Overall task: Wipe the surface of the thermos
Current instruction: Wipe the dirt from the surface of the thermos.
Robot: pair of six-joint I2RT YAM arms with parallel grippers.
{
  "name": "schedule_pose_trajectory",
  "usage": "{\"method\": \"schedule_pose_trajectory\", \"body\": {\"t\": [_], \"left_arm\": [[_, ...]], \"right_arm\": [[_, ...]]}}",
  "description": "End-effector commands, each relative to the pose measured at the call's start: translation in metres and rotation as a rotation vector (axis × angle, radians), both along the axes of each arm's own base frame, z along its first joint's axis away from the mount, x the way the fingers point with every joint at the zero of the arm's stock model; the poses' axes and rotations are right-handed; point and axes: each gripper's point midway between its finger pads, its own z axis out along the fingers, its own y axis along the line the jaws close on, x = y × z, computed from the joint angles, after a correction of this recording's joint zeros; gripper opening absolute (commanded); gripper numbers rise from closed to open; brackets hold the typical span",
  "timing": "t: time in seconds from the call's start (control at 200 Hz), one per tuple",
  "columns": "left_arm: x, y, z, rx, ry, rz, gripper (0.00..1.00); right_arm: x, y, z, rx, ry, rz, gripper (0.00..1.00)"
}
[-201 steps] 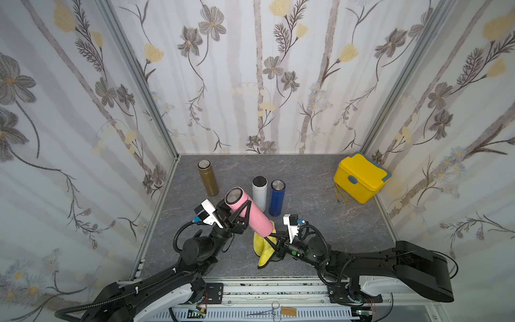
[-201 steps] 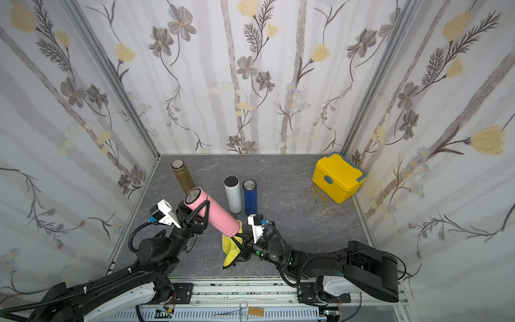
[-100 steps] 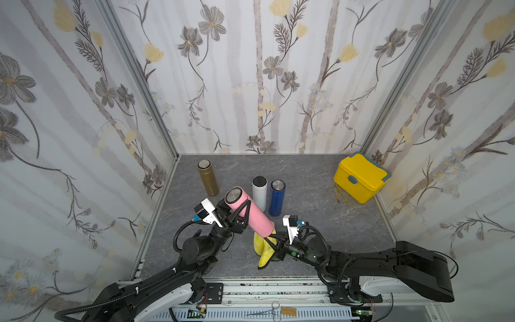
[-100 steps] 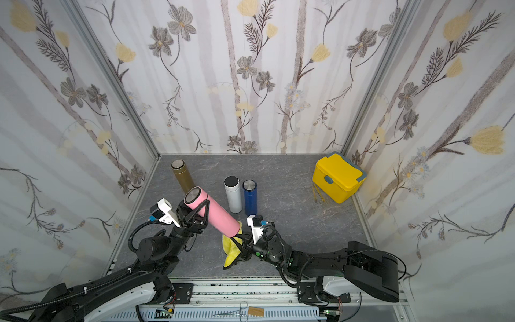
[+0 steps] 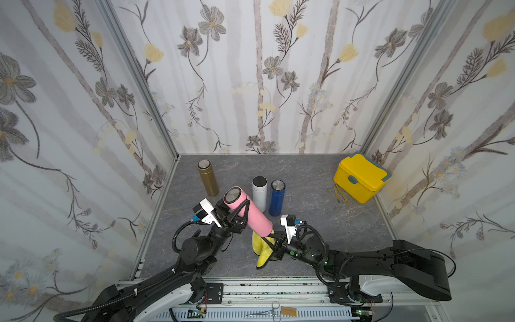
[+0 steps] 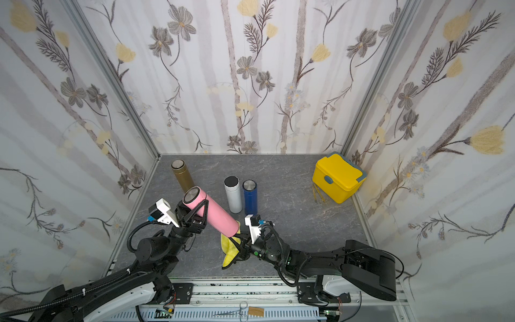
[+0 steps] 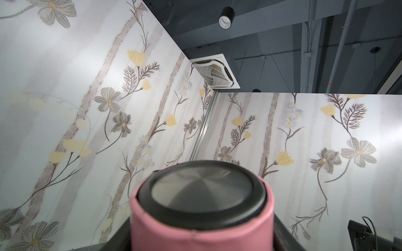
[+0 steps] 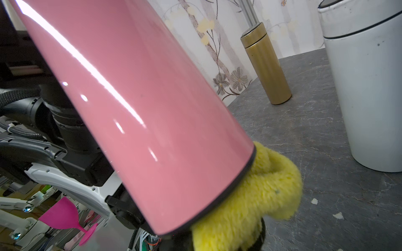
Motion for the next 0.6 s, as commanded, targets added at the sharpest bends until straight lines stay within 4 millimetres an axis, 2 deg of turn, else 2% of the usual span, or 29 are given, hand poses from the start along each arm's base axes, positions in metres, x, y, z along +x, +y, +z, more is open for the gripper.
{"method": "schedule_pose_trajectory", "body": {"t": [0.0, 0.08, 0.225, 0.31, 0.385, 0.445, 0.49, 0.595], "left_arm": [[-0.002, -0.002, 0.000, 0.009, -0.008, -0.015, 0.00], [-0.003, -0.002, 0.001, 0.010, -0.010, -0.018, 0.00], [-0.001, -0.002, 0.000, 0.010, -0.009, -0.009, 0.00], [-0.001, -0.002, -0.001, 0.017, -0.011, -0.002, 0.00], [0.003, 0.000, -0.002, 0.039, -0.009, 0.035, 0.00], [0.009, 0.002, -0.005, 0.081, -0.005, 0.093, 0.00], [0.019, 0.003, -0.010, 0.128, 0.021, 0.156, 0.00], [0.047, 0.018, -0.025, 0.204, 0.088, 0.330, 0.00]], "right_arm": [[0.006, -0.018, 0.037, 0.164, -0.046, -0.029, 0.00], [0.003, -0.018, 0.038, 0.166, -0.047, -0.006, 0.00], [-0.023, 0.007, 0.050, 0.174, -0.079, 0.137, 0.00], [-0.033, 0.004, 0.061, 0.241, -0.096, 0.183, 0.00], [-0.029, -0.009, 0.064, 0.262, -0.100, 0.147, 0.00], [-0.018, -0.019, 0.061, 0.233, -0.090, 0.080, 0.00], [-0.007, -0.027, 0.052, 0.188, -0.071, 0.010, 0.00], [0.021, -0.062, 0.037, 0.108, -0.027, -0.190, 0.00]]}}
